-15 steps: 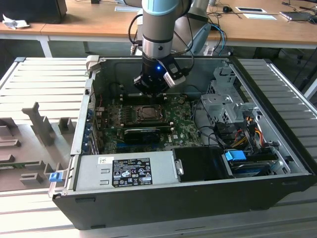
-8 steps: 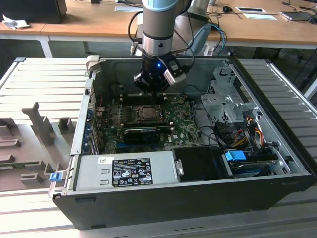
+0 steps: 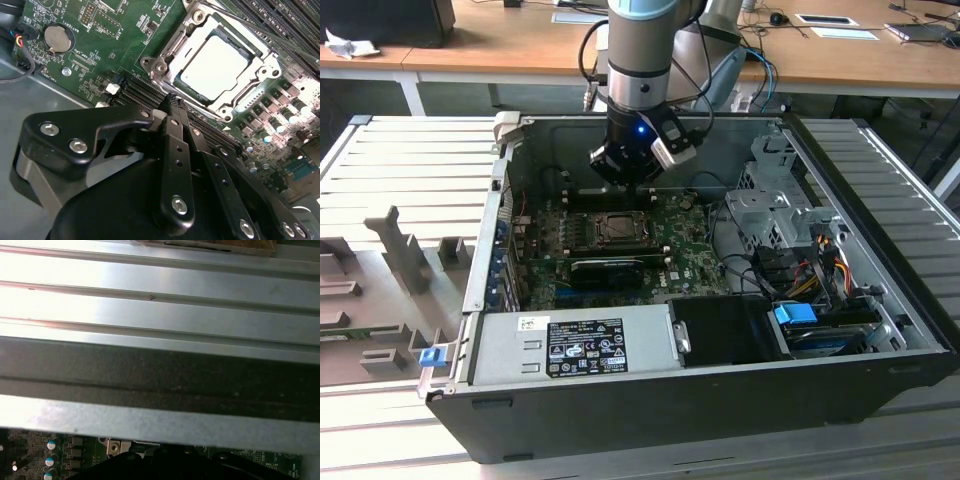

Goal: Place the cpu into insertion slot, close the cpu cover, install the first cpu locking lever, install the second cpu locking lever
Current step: 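Install the first cpu locking lever, then install the second cpu locking lever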

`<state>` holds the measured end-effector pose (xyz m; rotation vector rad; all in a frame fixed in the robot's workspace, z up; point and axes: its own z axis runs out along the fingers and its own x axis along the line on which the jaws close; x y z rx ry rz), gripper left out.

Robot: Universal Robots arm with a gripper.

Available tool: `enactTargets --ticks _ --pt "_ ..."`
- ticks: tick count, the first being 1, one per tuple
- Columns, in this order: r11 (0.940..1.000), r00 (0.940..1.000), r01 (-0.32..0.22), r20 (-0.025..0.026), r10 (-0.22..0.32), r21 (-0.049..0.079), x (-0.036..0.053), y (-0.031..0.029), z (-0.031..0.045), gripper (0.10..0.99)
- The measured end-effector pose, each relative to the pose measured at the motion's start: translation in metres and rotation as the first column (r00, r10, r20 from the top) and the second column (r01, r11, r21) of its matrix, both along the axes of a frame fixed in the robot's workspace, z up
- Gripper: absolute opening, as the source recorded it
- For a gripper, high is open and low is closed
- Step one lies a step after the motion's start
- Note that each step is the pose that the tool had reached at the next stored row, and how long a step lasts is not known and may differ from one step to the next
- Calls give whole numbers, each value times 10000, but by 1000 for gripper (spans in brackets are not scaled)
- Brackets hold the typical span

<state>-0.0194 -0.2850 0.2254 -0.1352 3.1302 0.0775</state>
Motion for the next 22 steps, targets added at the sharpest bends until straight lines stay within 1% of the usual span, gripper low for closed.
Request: enactTargets --ticks 10,14,16,21,22 --pt "10000 10000 -2 -7 2 -1 0 -6 18 106" --pt "10000 10000 0 -7 0 0 2 -81 17 106" --pt "10000 10000 0 -7 0 -1 3 -109 17 106" --pt "10000 10000 1 -7 -1 0 3 -136 17 106" --pt "10000 10000 1 -8 -1 -2 3 -138 37 106"
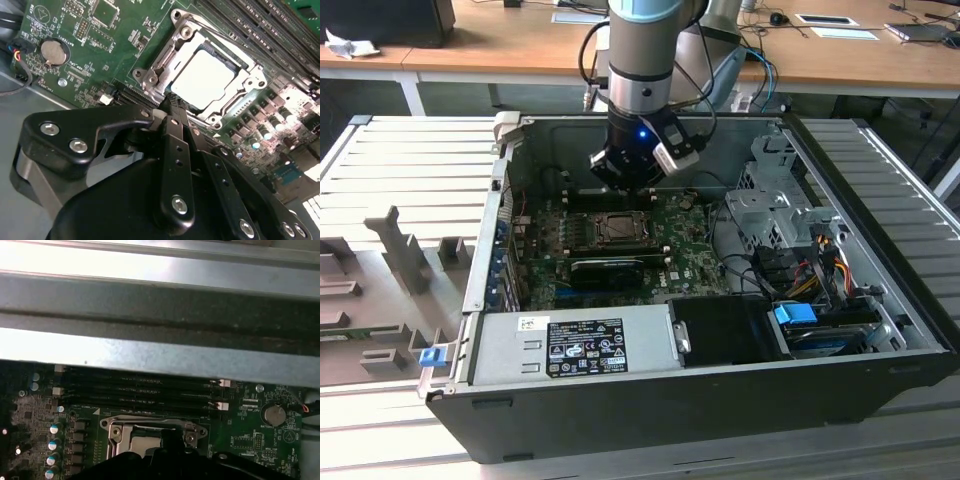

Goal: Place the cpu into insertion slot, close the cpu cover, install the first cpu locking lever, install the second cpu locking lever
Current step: 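Install the second cpu locking lever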

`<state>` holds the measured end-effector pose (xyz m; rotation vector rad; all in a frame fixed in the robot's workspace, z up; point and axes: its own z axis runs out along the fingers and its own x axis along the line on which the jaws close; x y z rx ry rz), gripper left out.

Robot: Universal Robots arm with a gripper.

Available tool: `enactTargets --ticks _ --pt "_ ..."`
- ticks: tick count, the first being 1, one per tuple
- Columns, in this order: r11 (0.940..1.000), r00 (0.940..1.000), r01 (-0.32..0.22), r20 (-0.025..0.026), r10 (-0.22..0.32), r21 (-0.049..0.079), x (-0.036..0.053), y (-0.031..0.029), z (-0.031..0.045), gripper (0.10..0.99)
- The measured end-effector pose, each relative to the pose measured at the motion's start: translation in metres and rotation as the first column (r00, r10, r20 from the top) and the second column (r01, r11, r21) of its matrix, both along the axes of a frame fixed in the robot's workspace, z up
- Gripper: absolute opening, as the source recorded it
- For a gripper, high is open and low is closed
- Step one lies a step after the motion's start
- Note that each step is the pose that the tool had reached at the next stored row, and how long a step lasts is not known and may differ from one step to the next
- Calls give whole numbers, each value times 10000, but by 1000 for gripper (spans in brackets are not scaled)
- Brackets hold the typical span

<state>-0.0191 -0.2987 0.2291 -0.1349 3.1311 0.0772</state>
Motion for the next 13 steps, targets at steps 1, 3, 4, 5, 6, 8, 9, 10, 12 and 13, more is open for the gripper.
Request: enactTargets --ticks 1,3,4,5,6,8,9,10,12,13 --pt "10000 10000 -2 -2 2 1 0 0 29 106" --pt "10000 10000 -1 -3 1 1 0 -1 64 106" --pt "10000 10000 -1 -2 1 3 0 -1 70 106" --pt "10000 10000 -3 -3 3 0 1 -8 71 106" --pt "10000 10000 -2 -3 2 1 1 -31 67 106" --pt "10000 10000 -1 -3 1 1 0 -92 56 106" --pt "10000 10000 -1 -3 1 0 0 -121 51 106" --pt "10000 10000 -2 -2 2 1 1 -166 47 106" --pt "10000 10000 -1 -4 1 5 0 -194 61 106" --pt "10000 10000 0 -3 0 6 0 -194 75 106"
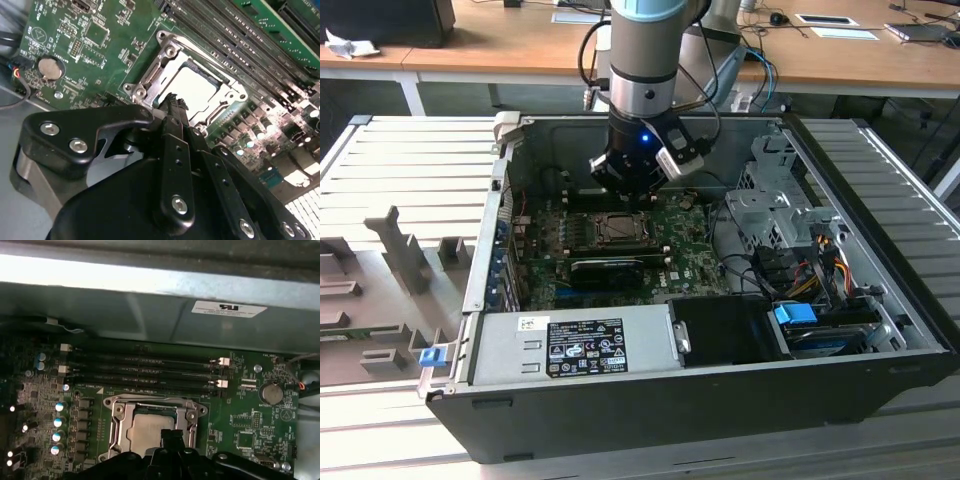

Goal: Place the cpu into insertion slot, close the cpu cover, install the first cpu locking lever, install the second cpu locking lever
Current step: 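Install the second cpu locking lever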

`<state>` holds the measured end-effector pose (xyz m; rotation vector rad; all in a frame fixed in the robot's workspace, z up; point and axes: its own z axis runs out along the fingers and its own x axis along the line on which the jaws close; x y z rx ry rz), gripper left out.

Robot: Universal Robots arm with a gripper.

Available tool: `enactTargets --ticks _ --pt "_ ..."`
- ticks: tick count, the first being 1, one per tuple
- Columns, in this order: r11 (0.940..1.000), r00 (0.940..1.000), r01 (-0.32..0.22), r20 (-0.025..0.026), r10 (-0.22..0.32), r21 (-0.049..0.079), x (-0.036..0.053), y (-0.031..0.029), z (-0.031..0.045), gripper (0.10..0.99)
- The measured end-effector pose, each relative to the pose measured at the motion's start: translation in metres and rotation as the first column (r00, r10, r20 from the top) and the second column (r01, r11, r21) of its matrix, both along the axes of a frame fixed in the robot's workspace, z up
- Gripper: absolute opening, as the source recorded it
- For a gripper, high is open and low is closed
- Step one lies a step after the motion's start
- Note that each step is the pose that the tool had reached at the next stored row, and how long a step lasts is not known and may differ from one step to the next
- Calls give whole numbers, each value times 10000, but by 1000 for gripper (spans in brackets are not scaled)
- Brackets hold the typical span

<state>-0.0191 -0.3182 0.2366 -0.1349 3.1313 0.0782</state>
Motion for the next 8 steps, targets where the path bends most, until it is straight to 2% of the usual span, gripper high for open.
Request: enactTargets --ticks 4,8 --pt "10000 10000 -1 0 1 1 0 -20 29 106" --pt "10000 10000 -2 0 2 1 0 -81 26 106"
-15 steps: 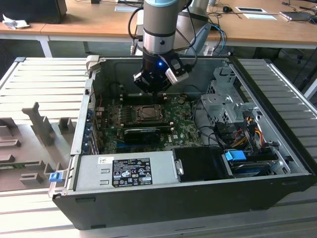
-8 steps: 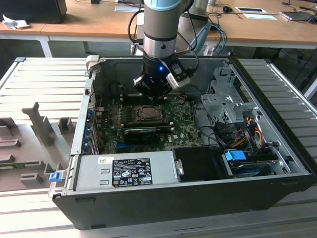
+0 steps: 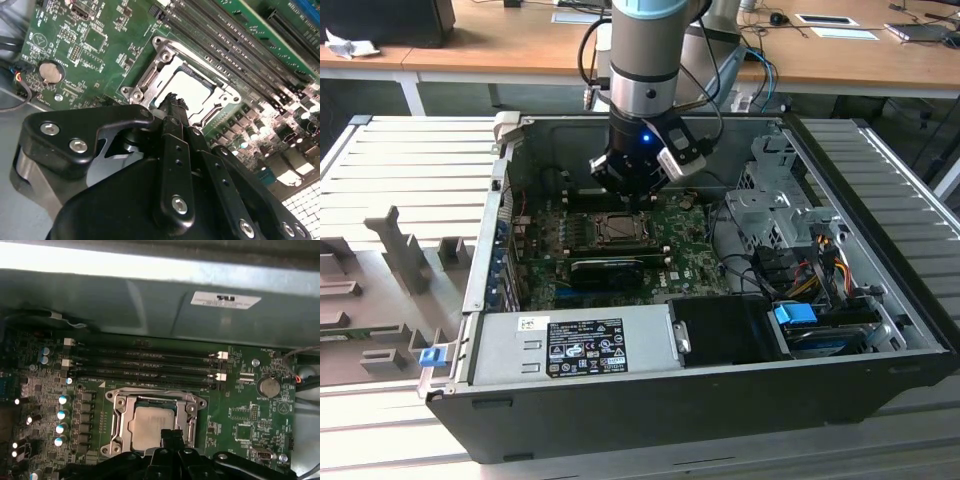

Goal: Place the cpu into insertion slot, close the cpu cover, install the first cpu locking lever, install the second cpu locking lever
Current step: 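Install the second cpu locking lever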

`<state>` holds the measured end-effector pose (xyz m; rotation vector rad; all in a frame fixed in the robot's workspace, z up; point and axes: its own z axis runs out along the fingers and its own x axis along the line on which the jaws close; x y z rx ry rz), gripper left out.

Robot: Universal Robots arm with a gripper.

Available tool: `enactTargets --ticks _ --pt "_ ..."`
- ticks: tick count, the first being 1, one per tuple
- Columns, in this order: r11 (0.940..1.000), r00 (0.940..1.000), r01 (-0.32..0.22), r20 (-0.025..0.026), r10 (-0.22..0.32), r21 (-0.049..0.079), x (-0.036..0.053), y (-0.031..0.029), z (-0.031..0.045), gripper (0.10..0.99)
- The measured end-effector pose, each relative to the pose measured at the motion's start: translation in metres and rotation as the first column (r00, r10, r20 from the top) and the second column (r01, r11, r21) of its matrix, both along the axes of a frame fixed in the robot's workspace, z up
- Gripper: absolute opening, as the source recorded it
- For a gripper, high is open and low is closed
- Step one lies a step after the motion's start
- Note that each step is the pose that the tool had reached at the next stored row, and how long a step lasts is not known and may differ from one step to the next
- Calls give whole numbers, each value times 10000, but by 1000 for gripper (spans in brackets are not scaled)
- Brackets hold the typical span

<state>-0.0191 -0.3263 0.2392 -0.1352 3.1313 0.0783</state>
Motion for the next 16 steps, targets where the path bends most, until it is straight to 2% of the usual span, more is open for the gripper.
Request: enactTargets --ticks 13,16 --pt "10000 10000 0 0 0 -1 2 -60 0 106" --pt "10000 10000 0 -1 0 0 2 -89 0 106"
